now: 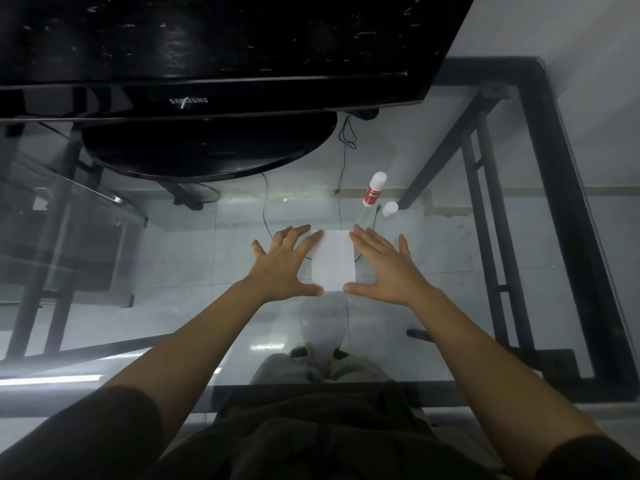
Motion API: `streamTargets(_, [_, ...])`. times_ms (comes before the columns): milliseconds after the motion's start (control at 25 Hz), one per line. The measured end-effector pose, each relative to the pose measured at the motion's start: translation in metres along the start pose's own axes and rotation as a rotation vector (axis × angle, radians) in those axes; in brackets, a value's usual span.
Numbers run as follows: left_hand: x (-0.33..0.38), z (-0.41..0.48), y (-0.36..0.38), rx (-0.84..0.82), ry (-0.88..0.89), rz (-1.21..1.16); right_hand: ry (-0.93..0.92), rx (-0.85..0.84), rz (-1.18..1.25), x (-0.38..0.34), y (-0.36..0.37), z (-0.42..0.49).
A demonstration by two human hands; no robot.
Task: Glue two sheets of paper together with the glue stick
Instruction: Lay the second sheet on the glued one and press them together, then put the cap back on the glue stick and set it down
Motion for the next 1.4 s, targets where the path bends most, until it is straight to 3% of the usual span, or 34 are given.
streamTargets(120, [0.005,-0.004,-0.016,0.097,0.027,-0.115,0.021,0.182,0.122,0.007,-0.002,-0.013])
streamTargets(240, [0.019,0.01,-0.046,0.27,0.104,-0.308,0.214,0.346,0.198,0.025,0.001,-0.022])
streamTargets(440, [0.052,0.055,-0.081,0.349,0.163,-0.514,0.469,0.261,0.09,0.042,0.015,-0.012])
streamTargets(840, [0.073,0.085,-0.083,0.365,0.28,-0.492,0.503,0.275,0.017,0.046,0.021,-0.011])
streamTargets(1040, [0.061,0.057,-0.078,0.33,0.261,-0.696,0.49,0.235,0.032,0.047,0.022,-0.007])
streamTargets(1120, [0.053,0.036,-0.078,0.37,0.268,-0.789,0.444,0.251,0.166,0.047,0.015,-0.012])
streamTargets(1280, [0.037,-0.006,-0.085,0.489,0.275,-0.918,0.282,0.584,0.611,0.032,-0.045,-0.03])
streamTargets(1400, [0.033,-0.021,-0.088,0.534,0.235,-0.954,0.117,0.459,0.968,-0.006,-0.08,-0.02])
Point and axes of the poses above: each hand's wrist, its own z-axis towards the middle knuckle, its own y-axis out of the palm, x = y × z, the point moved 7 cm from there along z, towards the middle knuckle, and after that the axes turned 14 degrees about -x, right-handed, at the moved point
